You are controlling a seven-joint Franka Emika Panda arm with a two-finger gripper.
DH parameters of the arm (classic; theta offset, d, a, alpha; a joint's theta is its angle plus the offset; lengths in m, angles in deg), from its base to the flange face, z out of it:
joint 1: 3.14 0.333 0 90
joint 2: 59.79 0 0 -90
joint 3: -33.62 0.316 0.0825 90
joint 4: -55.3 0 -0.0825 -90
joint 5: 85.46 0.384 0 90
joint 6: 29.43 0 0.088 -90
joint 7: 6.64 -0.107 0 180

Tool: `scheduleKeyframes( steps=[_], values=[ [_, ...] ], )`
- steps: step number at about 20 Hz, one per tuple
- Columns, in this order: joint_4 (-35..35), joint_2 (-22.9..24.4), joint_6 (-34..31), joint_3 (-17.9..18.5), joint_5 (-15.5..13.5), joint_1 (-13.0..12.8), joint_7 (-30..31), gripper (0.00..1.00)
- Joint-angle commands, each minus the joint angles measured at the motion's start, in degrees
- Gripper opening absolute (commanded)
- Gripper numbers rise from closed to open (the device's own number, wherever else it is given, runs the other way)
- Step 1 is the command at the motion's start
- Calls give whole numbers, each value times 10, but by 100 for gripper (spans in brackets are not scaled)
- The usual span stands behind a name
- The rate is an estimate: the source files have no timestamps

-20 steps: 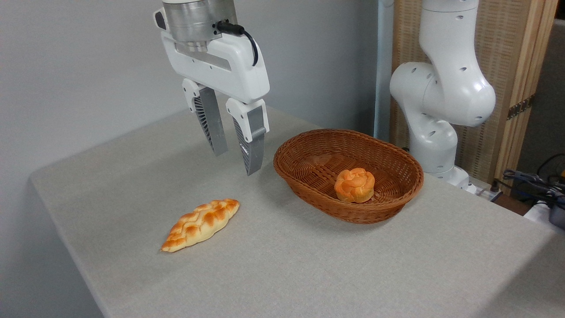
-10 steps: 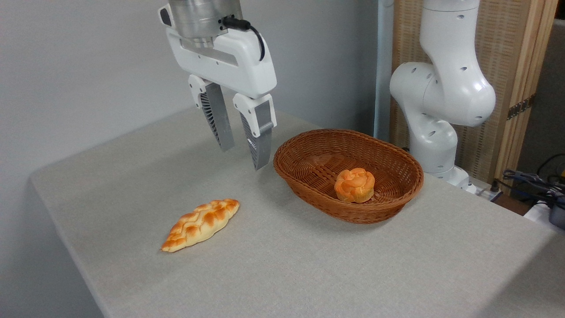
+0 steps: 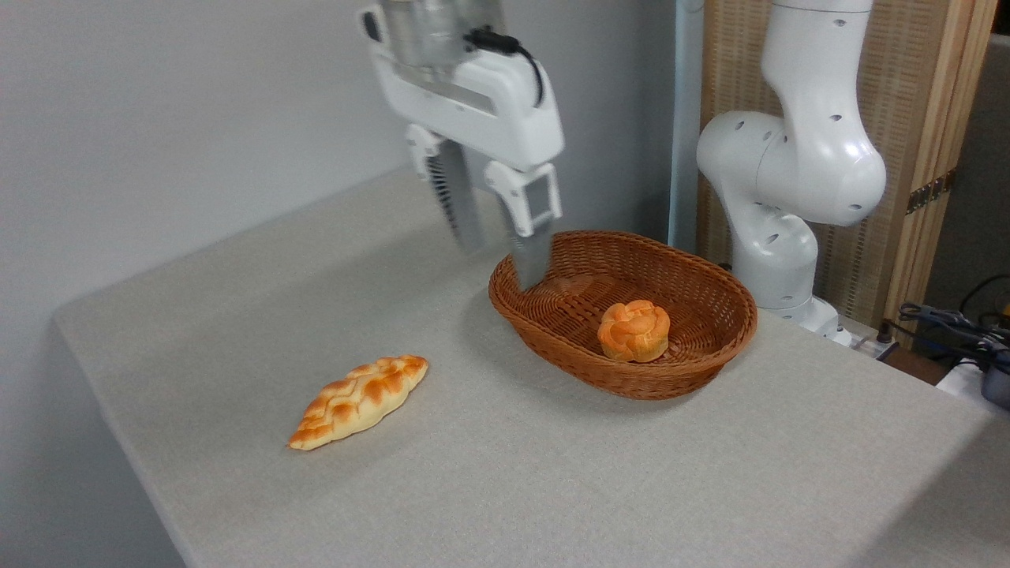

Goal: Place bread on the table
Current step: 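Move the open gripper over the basket and lower onto the round bun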

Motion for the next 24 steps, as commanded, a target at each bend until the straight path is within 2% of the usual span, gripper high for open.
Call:
scheduleKeyframes(
  steps=[1,5,9,13,19,24],
  values=[
    [-143,105,3,6,1,-6,-39,100],
    [-230,163,5,7,1,-8,-40,100],
    [-298,201,15,9,35,-8,-62,100],
    [-352,227,53,9,35,-8,-63,100],
    [-383,229,90,9,37,-15,-68,100],
    [-397,229,103,9,61,-16,-68,100]
  ],
)
